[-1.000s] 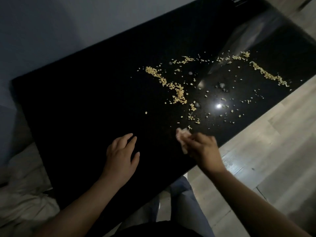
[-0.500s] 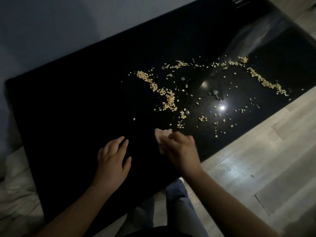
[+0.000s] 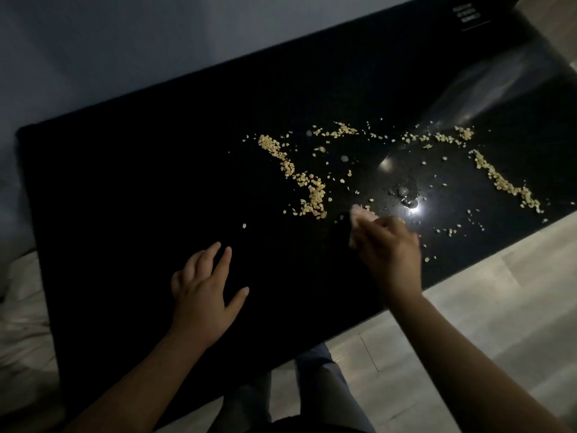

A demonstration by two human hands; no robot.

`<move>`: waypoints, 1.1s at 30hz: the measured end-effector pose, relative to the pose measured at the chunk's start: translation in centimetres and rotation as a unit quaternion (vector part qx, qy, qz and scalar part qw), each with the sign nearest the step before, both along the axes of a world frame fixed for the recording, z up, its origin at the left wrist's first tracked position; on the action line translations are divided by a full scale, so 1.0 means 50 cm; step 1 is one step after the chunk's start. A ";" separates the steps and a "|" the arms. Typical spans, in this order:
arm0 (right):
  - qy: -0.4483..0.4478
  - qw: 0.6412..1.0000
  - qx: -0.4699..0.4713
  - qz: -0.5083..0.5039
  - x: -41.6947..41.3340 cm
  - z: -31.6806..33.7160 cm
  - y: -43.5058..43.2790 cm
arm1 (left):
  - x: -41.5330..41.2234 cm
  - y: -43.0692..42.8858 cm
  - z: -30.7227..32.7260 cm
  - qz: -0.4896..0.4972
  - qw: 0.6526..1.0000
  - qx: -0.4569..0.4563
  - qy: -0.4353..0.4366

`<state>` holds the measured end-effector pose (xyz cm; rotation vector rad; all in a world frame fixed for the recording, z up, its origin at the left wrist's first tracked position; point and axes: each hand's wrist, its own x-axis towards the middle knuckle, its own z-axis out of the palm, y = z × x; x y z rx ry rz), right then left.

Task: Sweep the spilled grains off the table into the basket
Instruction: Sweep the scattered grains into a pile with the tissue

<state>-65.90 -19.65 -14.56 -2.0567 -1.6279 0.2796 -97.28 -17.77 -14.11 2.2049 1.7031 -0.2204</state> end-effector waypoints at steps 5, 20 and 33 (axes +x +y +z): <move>0.076 0.986 0.029 0.149 -0.186 0.013 0.021 | -0.013 0.009 -0.001 0.014 0.999 0.009 -0.038; -0.006 0.999 -0.037 0.001 -0.024 -0.047 0.117 | -0.103 0.080 0.016 0.048 0.994 -0.020 -0.096; 0.039 0.989 -0.020 0.143 -0.308 0.016 0.163 | -0.135 0.099 0.015 -0.004 0.995 -0.052 -0.082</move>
